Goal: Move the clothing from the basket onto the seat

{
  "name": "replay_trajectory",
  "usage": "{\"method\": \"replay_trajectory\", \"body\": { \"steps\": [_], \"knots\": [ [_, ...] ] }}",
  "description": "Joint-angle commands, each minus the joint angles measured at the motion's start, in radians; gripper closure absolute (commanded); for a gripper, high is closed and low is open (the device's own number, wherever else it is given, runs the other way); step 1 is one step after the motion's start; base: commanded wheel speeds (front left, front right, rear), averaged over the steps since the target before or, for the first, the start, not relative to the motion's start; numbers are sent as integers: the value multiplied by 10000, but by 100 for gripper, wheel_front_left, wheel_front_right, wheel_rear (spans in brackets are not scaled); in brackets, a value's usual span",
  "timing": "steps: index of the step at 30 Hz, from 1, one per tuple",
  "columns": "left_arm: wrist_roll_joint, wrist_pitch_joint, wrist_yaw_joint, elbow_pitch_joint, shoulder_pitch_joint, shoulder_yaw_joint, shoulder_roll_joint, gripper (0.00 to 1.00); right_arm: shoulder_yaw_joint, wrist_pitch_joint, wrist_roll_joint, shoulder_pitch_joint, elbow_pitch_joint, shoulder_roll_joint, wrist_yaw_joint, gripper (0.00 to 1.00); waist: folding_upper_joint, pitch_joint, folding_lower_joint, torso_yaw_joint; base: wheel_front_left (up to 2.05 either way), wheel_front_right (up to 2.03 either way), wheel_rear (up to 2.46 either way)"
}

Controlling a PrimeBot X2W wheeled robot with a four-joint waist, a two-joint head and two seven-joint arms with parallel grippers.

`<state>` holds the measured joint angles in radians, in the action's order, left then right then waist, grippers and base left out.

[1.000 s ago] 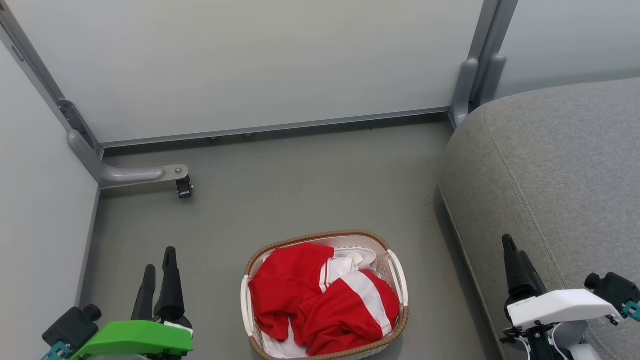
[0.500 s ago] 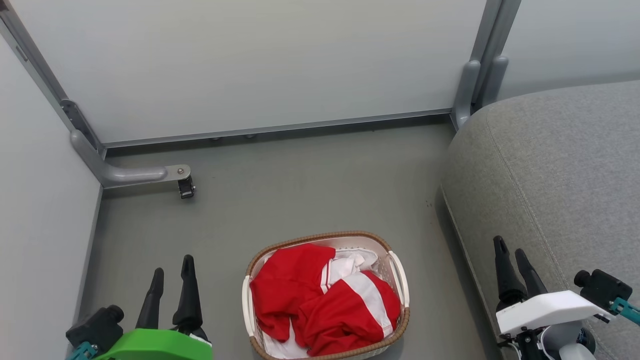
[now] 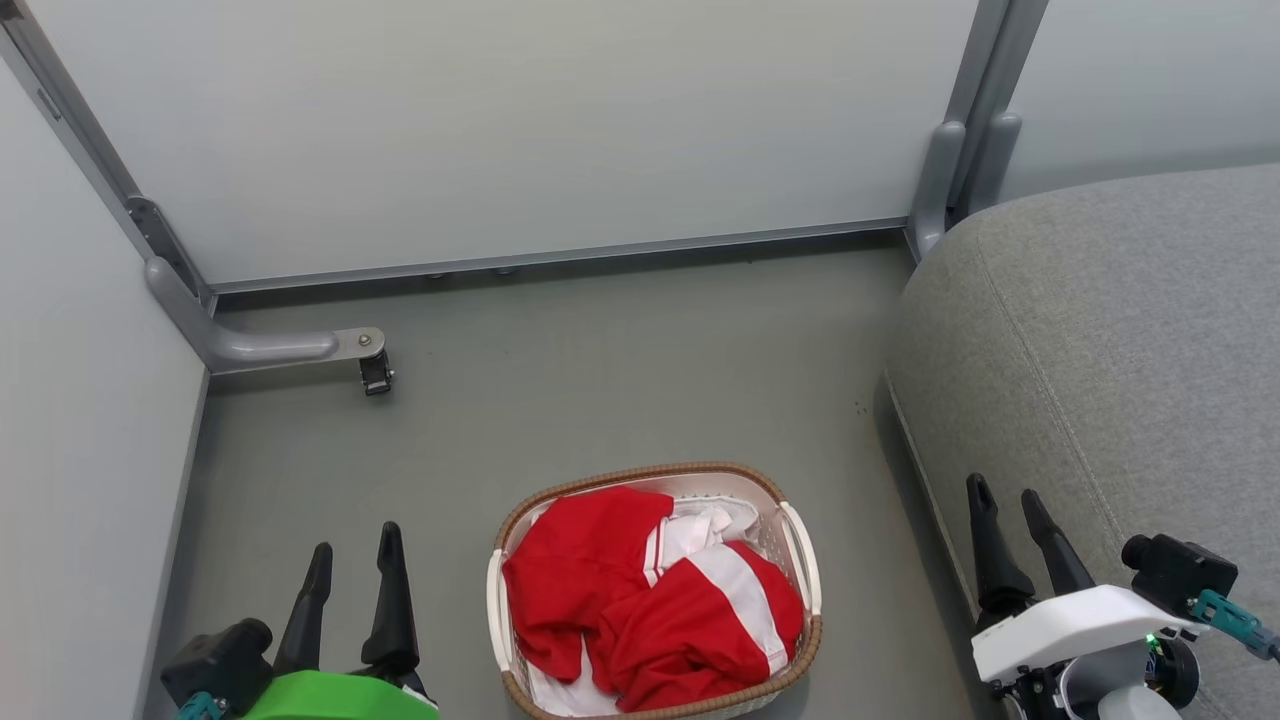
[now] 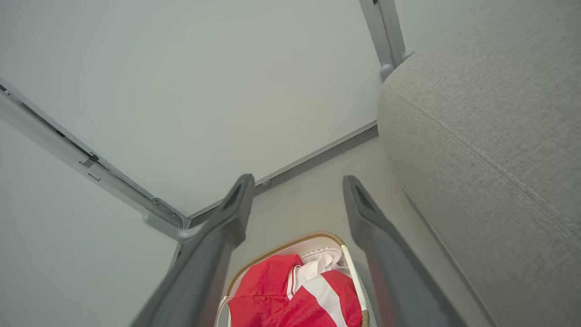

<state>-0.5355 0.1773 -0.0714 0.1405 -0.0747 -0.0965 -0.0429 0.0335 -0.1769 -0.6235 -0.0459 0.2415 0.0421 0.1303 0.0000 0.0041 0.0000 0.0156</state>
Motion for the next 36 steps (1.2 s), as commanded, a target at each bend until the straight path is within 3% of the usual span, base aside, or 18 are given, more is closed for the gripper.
{"method": "replay_trajectory", "body": {
  "steps": [1,12,36],
  "knots": [
    [303,97,26,-29,-90,-15,-82,0,18,-98,269,66,-85,68,5,0,0,5,0,9,0,0,0],
    [1152,332,103,41,-204,-120,-92,0,175,-337,1643,80,-208,80,4,0,0,23,0,57,0,0,0],
    [2647,802,215,309,-385,-329,-103,0,373,-803,3395,106,-112,107,6,0,0,63,0,135,0,0,0]
  ]
}}
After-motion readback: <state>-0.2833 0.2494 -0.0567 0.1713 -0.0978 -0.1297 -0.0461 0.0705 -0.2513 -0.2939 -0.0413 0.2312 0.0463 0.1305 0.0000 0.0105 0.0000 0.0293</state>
